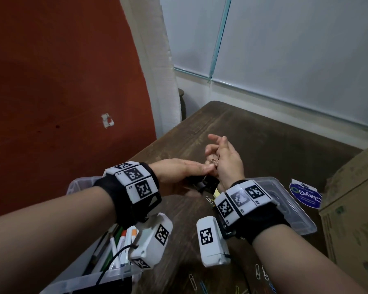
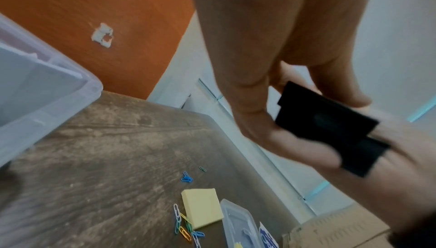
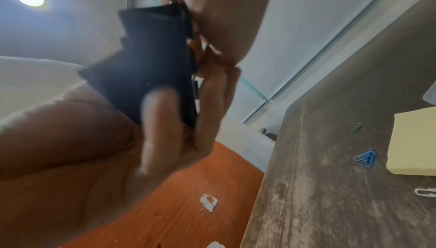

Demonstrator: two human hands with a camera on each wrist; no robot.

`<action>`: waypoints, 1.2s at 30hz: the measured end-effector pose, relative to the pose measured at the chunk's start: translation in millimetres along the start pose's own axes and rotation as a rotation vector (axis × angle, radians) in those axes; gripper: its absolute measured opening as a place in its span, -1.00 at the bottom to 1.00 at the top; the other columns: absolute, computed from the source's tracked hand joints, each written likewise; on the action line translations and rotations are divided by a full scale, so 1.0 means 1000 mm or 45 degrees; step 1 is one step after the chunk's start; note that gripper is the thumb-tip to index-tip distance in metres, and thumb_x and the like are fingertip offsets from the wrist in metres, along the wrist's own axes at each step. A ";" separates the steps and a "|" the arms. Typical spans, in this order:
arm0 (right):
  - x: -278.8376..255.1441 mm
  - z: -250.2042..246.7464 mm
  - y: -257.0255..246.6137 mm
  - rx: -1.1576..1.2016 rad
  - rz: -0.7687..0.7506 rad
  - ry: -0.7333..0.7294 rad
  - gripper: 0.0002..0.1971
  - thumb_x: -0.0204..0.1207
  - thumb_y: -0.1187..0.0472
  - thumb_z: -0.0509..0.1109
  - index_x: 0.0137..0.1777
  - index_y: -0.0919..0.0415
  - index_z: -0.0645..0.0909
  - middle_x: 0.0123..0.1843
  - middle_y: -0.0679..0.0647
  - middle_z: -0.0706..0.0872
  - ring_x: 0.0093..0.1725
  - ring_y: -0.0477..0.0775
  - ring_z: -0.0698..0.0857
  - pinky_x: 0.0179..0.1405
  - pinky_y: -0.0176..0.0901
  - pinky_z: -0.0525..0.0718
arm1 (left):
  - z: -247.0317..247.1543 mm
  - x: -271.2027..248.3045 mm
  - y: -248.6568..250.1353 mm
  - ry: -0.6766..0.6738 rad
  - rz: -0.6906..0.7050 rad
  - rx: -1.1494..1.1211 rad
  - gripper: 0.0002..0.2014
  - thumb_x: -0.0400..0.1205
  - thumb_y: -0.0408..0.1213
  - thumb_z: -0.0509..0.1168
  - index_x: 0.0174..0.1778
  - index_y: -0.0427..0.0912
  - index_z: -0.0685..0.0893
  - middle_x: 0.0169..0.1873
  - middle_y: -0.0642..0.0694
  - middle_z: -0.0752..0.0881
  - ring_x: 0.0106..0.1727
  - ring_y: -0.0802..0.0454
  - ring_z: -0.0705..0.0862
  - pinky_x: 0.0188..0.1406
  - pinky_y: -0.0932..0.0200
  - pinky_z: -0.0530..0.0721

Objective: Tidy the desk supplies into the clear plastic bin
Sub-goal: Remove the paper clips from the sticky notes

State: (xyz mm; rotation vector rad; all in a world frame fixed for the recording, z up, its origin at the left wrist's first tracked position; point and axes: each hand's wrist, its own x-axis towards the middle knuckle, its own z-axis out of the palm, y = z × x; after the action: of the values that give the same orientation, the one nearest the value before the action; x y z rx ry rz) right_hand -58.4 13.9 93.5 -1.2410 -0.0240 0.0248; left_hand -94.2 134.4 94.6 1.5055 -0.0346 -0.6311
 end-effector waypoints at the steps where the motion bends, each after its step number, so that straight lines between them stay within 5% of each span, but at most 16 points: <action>1: 0.001 0.004 0.000 0.040 -0.004 -0.005 -0.65 0.73 0.08 0.00 -0.06 0.17 0.59 -0.43 0.06 0.53 -0.64 -0.17 0.41 -0.70 -0.38 0.42 | 0.000 0.001 -0.001 0.014 0.011 -0.036 -0.81 0.63 -0.06 0.25 -0.11 -0.04 0.73 -0.31 0.07 0.76 -0.40 0.28 0.69 -0.42 0.44 0.62; 4: 0.003 0.014 0.003 -0.078 0.044 -0.034 -0.61 0.71 -0.04 -0.02 -0.02 0.14 0.58 -0.27 0.08 0.65 -0.35 -0.09 0.60 -0.37 -0.30 0.62 | 0.000 0.004 -0.004 0.170 0.098 -0.154 -0.81 0.64 -0.05 0.23 -0.13 -0.02 0.70 -0.35 0.07 0.70 -0.40 0.24 0.62 -0.44 0.39 0.51; 6: 0.003 0.019 0.009 -0.189 0.182 -0.126 -0.54 0.66 -0.14 0.00 0.21 0.19 0.53 0.04 0.19 0.69 -0.02 0.07 0.69 0.05 -0.03 0.71 | -0.006 0.005 -0.004 0.318 0.119 -0.155 -0.79 0.66 0.00 0.18 -0.09 0.00 0.65 -0.32 0.04 0.68 -0.37 0.19 0.61 -0.35 0.31 0.48; 8: 0.000 0.021 0.014 -0.281 0.344 -0.295 -0.47 0.63 -0.14 0.11 0.49 0.16 0.31 0.30 0.28 0.61 0.21 0.25 0.67 0.26 0.23 0.62 | -0.014 0.005 -0.004 0.445 0.108 -0.101 -0.74 0.68 0.06 0.11 -0.05 -0.02 0.58 -0.29 0.00 0.69 -0.32 0.12 0.63 -0.30 0.24 0.46; 11: -0.006 0.024 0.015 -0.345 0.464 -0.535 -0.50 0.66 0.08 0.19 0.52 0.31 0.31 0.19 0.26 0.68 0.05 0.19 0.71 0.03 0.02 0.62 | -0.026 0.008 -0.010 0.661 0.117 0.038 -0.70 0.68 0.08 0.09 -0.07 -0.09 0.52 -0.27 -0.08 0.67 -0.34 0.06 0.62 -0.31 0.21 0.46; 14: -0.011 0.033 0.018 -0.330 0.498 -0.701 -0.64 0.65 0.39 0.10 0.43 0.44 0.41 0.01 0.21 0.67 -0.10 0.05 0.68 -0.09 -0.19 0.60 | -0.039 0.011 -0.017 0.788 0.196 0.127 -0.60 0.66 0.07 0.14 -0.37 -0.13 0.50 -0.47 -0.11 0.57 -0.50 0.04 0.53 -0.50 0.30 0.44; 18: -0.010 0.048 0.028 -0.504 0.415 -0.648 -0.63 0.62 0.49 0.14 0.42 0.41 0.42 0.14 0.29 0.64 -0.06 0.06 0.69 -0.02 -0.21 0.69 | -0.051 0.012 -0.024 0.870 0.245 0.222 -0.57 0.59 0.12 0.22 -0.09 -0.24 0.66 -0.40 -0.04 0.64 -0.40 0.02 0.59 -0.40 0.20 0.54; 20: -0.008 0.053 0.034 -0.602 0.362 -0.598 -0.63 0.58 0.48 0.23 0.39 0.43 0.46 0.13 0.34 0.65 -0.01 0.12 0.69 0.07 -0.13 0.70 | -0.057 0.006 -0.025 0.862 0.279 0.327 -0.72 0.63 0.00 0.23 -0.10 -0.15 0.66 -0.37 -0.02 0.66 -0.37 0.04 0.61 -0.33 0.16 0.58; 22: -0.008 0.055 0.037 -0.687 0.322 -0.601 -0.67 0.57 0.44 0.28 0.33 0.45 0.52 0.00 0.26 0.67 -0.12 0.05 0.69 -0.11 -0.26 0.71 | -0.068 -0.003 -0.021 0.847 0.296 0.508 -0.77 0.63 -0.03 0.25 -0.20 -0.08 0.67 -0.37 0.00 0.67 -0.34 0.08 0.63 -0.21 0.15 0.64; 24: -0.008 0.056 0.037 -0.800 0.269 -0.635 -0.72 0.58 0.40 0.29 0.27 0.45 0.57 -0.08 0.17 0.67 -0.18 -0.01 0.68 -0.22 -0.34 0.68 | -0.082 -0.017 -0.016 0.775 0.253 0.622 -0.81 0.59 -0.06 0.33 -0.27 -0.05 0.67 -0.43 0.06 0.66 -0.41 0.21 0.61 -0.33 0.32 0.61; 26: -0.008 0.057 0.033 -0.870 0.244 -0.689 -0.74 0.57 0.38 0.31 0.23 0.44 0.59 -0.07 0.16 0.68 -0.14 0.00 0.68 -0.12 -0.27 0.69 | -0.093 -0.032 -0.008 0.636 0.164 0.610 -0.88 0.51 -0.16 0.44 -0.24 -0.10 0.67 -0.42 0.06 0.66 -0.47 0.27 0.56 -0.52 0.48 0.50; 32: -0.016 0.064 0.023 -1.072 0.252 -1.004 -0.76 0.57 0.34 0.33 0.20 0.37 0.62 -0.10 0.11 0.70 -0.20 -0.08 0.67 -0.18 -0.45 0.65 | -0.103 -0.059 0.012 0.444 0.086 0.560 -0.77 0.33 -0.50 0.56 -0.19 -0.24 0.69 -0.45 -0.01 0.68 -0.42 0.14 0.65 -0.46 0.39 0.64; 36: -0.021 0.069 0.029 -1.246 0.214 -1.089 -0.76 0.54 0.23 0.39 0.19 0.16 0.64 -0.02 -0.03 0.74 0.01 -0.09 0.73 0.20 -0.25 0.65 | -0.106 -0.070 0.021 0.335 -0.025 0.693 -0.82 0.32 -0.51 0.56 -0.23 -0.28 0.75 -0.46 -0.08 0.74 -0.50 0.14 0.73 -0.46 0.39 0.69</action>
State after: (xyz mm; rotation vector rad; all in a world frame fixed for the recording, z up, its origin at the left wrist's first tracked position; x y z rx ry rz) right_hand -81.8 87.8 88.5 -2.1178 -0.7476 0.7651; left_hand -102.8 258.0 128.4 2.1088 0.0119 -0.4507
